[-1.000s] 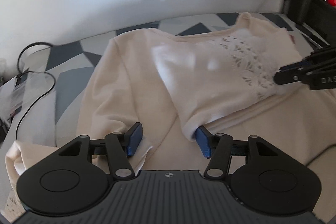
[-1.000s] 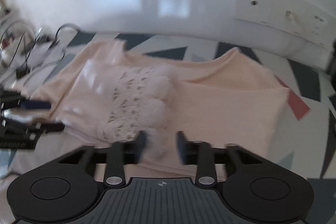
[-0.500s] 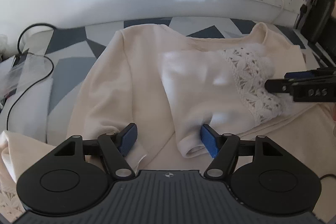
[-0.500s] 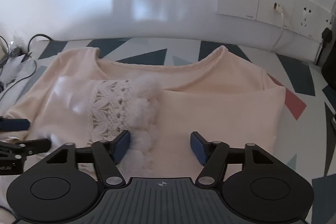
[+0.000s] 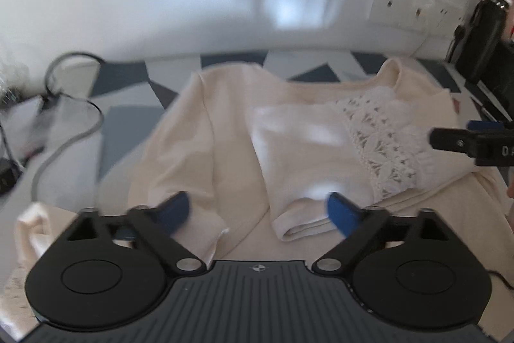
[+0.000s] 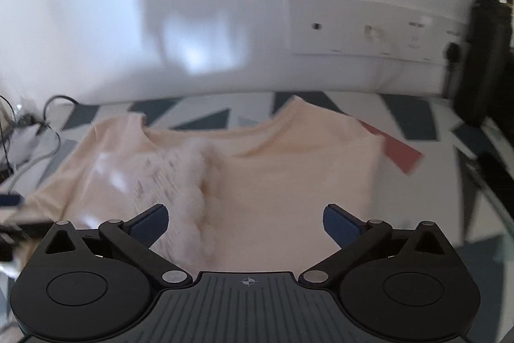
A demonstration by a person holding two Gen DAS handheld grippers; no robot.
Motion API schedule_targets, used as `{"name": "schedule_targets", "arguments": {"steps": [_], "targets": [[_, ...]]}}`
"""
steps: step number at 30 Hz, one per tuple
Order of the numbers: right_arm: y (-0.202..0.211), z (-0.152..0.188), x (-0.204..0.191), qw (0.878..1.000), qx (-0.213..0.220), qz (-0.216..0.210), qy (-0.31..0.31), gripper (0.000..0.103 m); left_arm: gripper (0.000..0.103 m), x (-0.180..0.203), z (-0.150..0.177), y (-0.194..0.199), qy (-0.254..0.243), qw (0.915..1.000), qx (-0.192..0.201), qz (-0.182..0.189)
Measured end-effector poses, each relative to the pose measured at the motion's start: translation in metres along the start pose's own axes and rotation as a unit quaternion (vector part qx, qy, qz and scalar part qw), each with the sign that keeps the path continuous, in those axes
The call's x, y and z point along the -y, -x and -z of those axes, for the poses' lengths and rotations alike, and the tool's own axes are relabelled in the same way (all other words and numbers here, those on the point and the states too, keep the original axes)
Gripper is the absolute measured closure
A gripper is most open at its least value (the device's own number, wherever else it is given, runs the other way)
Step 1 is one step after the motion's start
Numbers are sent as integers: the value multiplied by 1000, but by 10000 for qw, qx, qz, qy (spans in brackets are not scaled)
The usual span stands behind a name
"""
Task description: Fold clothes
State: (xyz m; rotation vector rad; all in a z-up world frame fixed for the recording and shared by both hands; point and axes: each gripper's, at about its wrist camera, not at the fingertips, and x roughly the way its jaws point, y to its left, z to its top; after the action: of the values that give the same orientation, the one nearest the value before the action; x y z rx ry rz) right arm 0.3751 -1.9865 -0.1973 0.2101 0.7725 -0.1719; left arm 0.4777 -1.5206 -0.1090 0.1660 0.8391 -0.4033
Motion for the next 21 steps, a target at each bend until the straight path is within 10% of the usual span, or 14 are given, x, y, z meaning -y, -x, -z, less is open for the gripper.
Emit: {"name": "schedule_targets", "arguments": {"steps": [9, 21], "targets": [[1, 43, 16, 9959, -571, 699, -45, 1, 3, -53, 50, 46, 829, 9959, 18, -352], [-8, 54, 15, 9935, -743, 791, -332, 1, 19, -132, 62, 55, 2600, 9647, 342, -249]]}}
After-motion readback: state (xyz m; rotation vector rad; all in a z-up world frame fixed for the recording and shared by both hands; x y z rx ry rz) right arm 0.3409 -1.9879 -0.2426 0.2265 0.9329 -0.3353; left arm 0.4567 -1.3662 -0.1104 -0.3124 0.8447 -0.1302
